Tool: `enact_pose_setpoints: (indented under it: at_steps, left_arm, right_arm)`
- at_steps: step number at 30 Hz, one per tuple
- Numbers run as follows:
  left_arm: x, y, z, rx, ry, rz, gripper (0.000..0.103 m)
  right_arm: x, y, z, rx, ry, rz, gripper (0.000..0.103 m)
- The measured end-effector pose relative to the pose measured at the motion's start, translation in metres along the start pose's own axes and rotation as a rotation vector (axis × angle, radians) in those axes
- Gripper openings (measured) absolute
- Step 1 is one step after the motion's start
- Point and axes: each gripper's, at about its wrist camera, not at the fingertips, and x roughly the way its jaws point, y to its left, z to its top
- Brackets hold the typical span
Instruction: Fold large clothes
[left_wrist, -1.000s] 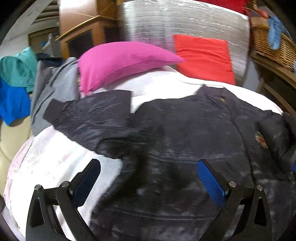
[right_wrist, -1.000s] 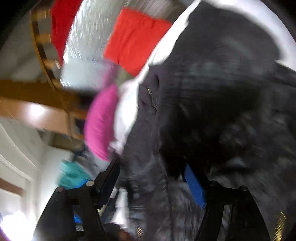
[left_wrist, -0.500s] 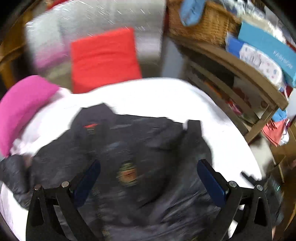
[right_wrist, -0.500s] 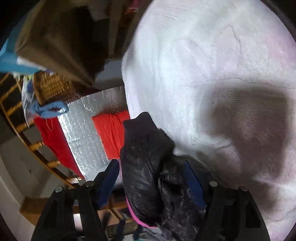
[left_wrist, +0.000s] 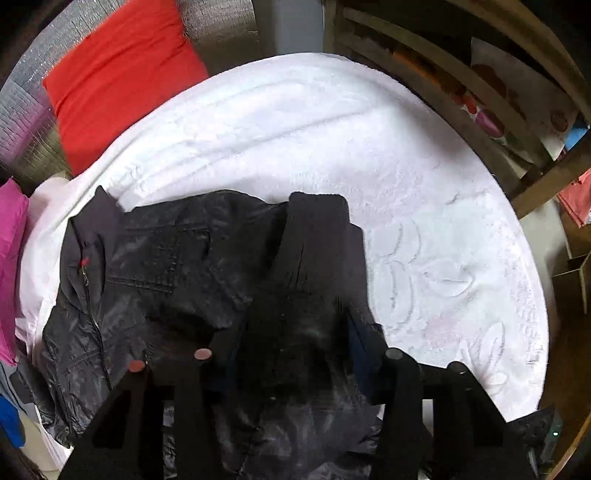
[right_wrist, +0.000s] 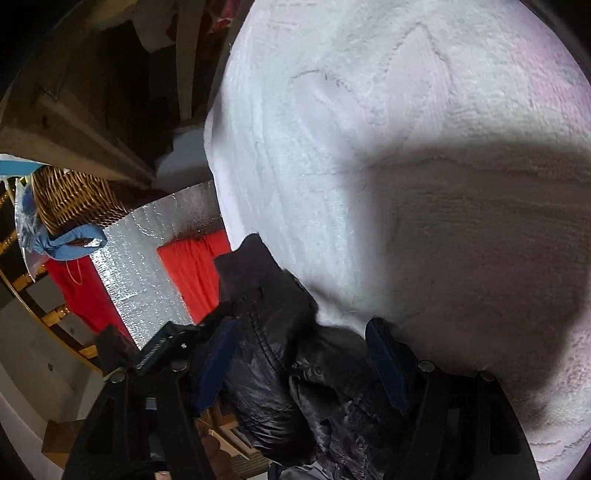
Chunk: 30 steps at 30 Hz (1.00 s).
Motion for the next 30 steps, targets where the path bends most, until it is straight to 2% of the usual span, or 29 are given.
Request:
enact_pose_setpoints:
  at_steps: [2, 5, 8, 12, 16, 21, 24, 28, 30]
  left_arm:
    - [-0.003, 0.005, -0.003, -0.022, -0.019, -0.021, 0.033]
    - [-0.022, 0.012, -0.01, -0.043, -0.077, -0.059, 0.025]
    - [-0.045, 0.026, -0.016, -0.069, -0.164, -0.067, 0.023]
    - [-0.091, 0.074, -0.041, -0.187, -0.296, -0.076, 0.023]
    - [-0.125, 0.128, -0.087, -0.305, -0.429, -0.038, 0.023]
    - [-0.135, 0.193, -0.161, -0.458, -0.515, -0.001, 0.023]
    - [-0.121, 0.222, -0.195, -0.538, -0.501, -0.012, 0.027]
    - [-0.088, 0.263, -0.238, -0.641, -0.412, -0.034, 0.034]
    - [-0.075, 0.28, -0.254, -0.693, -0.371, -0.052, 0.037]
  right_arm:
    - [0.0, -0.001, 0.001, 0.002, 0.001, -0.003, 0.074]
    - [0.0, 0.0, 0.004, -0.011, 0.01, -0.015, 0.074]
    - [0.0, 0.001, 0.003, -0.019, 0.009, -0.016, 0.074]
    - [0.002, 0.006, -0.002, -0.055, 0.03, -0.007, 0.074]
    - [0.003, 0.023, -0.015, -0.163, 0.04, -0.011, 0.074]
    - [0.011, 0.05, -0.04, -0.351, 0.055, -0.051, 0.074]
    - [0.026, 0.068, -0.056, -0.479, 0.067, -0.1, 0.074]
    - [0.045, 0.088, -0.072, -0.689, 0.038, -0.22, 0.074]
    - [0.053, 0.09, -0.075, -0.749, 0.034, -0.271, 0.074]
